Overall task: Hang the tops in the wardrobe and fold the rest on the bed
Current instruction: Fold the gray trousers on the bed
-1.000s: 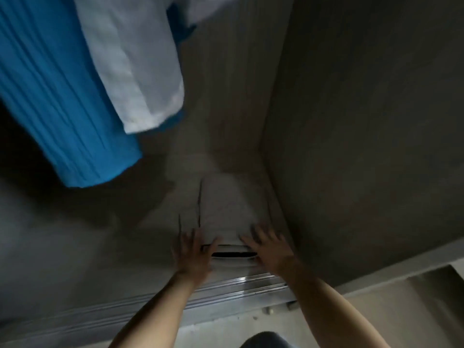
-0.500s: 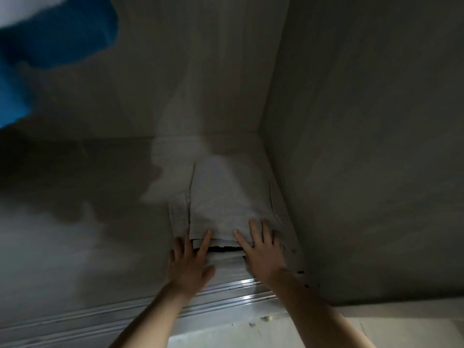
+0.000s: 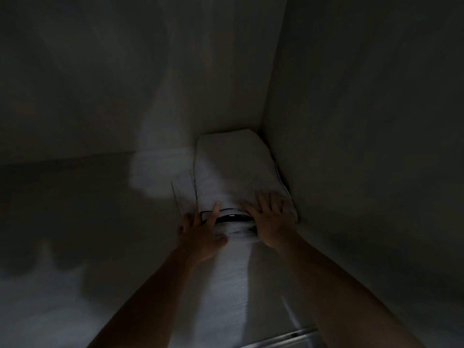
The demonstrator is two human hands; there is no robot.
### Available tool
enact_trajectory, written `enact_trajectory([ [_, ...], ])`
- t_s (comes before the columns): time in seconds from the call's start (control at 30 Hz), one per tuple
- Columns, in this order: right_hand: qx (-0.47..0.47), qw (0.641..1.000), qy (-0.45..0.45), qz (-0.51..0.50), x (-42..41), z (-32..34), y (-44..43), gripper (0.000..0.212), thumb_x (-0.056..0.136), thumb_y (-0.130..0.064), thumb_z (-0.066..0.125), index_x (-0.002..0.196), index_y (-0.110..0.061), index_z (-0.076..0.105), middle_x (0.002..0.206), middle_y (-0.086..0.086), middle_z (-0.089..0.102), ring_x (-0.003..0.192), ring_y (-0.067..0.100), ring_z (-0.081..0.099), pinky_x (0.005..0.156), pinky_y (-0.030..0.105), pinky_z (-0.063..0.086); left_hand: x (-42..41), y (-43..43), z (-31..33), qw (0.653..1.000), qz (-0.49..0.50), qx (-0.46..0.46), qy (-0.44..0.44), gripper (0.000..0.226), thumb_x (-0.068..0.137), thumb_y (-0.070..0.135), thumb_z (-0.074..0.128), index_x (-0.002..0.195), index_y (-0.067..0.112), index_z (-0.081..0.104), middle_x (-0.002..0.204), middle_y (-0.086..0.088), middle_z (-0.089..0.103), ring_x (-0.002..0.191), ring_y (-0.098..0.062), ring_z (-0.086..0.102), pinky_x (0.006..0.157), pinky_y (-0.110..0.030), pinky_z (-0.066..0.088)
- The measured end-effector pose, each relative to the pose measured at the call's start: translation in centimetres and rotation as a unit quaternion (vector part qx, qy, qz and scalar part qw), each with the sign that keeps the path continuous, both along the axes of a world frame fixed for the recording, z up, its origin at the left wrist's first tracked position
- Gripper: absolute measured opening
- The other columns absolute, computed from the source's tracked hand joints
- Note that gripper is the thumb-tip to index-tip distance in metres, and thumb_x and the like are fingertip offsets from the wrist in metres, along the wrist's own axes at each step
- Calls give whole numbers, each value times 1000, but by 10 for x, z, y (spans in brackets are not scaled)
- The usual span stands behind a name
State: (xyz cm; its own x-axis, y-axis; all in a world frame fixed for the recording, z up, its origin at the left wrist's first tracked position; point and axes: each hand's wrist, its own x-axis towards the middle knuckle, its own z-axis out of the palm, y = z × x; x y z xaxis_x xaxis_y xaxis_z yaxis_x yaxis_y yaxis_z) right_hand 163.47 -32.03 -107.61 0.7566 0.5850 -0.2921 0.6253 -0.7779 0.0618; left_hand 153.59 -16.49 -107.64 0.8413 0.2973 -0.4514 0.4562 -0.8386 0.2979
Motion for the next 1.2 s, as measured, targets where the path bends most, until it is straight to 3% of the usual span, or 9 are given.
enact_trajectory([
  [0.33, -47, 998, -11, -30, -15, 4, 7, 65, 100, -34, 32, 148, -30, -10, 155, 14, -19, 142, 39, -14, 109, 61, -4, -9, -5, 5, 997, -47, 58, 10, 90, 89, 53, 48, 144, 35, -21, 154, -19, -17, 141, -44, -5, 111, -54, 15],
  [0.47, 43, 994, -75, -68, -62, 5, -5, 92, 52, -42, 86, 133, -13, 52, 143, 20, 37, 130, 39, 41, 90, 62, 41, -44, -26, 14, 991, -43, 124, 20, 82, 95, 46, 42, 146, 26, -19, 153, -16, -25, 140, -45, -15, 113, -54, 6],
  [0.63, 29, 992, -107, -56, -104, 33, -40, 80, 67, -32, 54, 138, -8, 28, 145, 24, 29, 140, 44, 10, 100, 56, 32, -91, -40, 42, 985, -78, 153, -30, 84, 86, 41, 59, 150, 23, 6, 156, -18, 0, 141, -45, 7, 109, -60, 19],
  [0.7, 28, 994, -88, -62, -119, 70, -53, 64, 66, -25, 49, 130, -15, 49, 131, 19, 49, 140, 40, 18, 85, 49, 47, -105, -51, 77, 986, -74, 149, -2, 78, 93, 39, 46, 149, 26, -6, 157, -16, -6, 143, -39, 0, 114, -51, 12],
  [0.8, -4, 997, -55, -51, -147, 153, -69, 60, 47, -33, 75, 106, -20, 72, 106, 9, 70, 111, 27, 56, 71, 43, 54, -119, -66, 153, 988, -93, 121, 21, 71, 96, 34, 41, 150, 24, -3, 157, -15, -4, 144, -34, -2, 115, -45, 8],
  [0.9, -9, 997, -69, -46, -182, 254, -83, 49, 67, -29, 44, 107, -21, 72, 108, 9, 70, 109, 25, 59, 87, 48, 44, -139, -72, 252, 983, -152, 98, -43, 82, 69, 23, 78, 141, 8, 40, 143, -29, 36, 132, -47, 34, 102, -59, 34],
  [1.0, -33, 997, -56, -41, -222, 353, -106, 67, 55, -26, 73, 120, -17, 64, 116, 12, 66, 113, 27, 60, 83, 46, 51, -158, -87, 339, 974, -188, 103, -68, 87, 23, 23, 92, 106, 8, 71, 106, -24, 66, 93, -43, 65, 65, -52, 54],
  [1.1, 17, 997, -42, -56, -257, 431, -130, 90, 36, -31, 86, 120, -13, 57, 109, 13, 68, 108, 32, 62, 80, 50, 52, -175, -111, 421, 964, -230, 90, -100, 85, 25, 28, 92, 106, 13, 70, 103, -19, 68, 90, -39, 66, 63, -49, 56],
  [1.2, 28, 995, -90, -29, -287, 519, -159, 51, 58, -27, 67, 107, -14, 70, 106, 11, 68, 112, 32, 54, 82, 48, 52, -192, -132, 501, 952, -264, 60, -145, 95, 32, 26, 90, 117, 15, 50, 101, -20, 68, 97, -37, 52, 64, -45, 55],
])
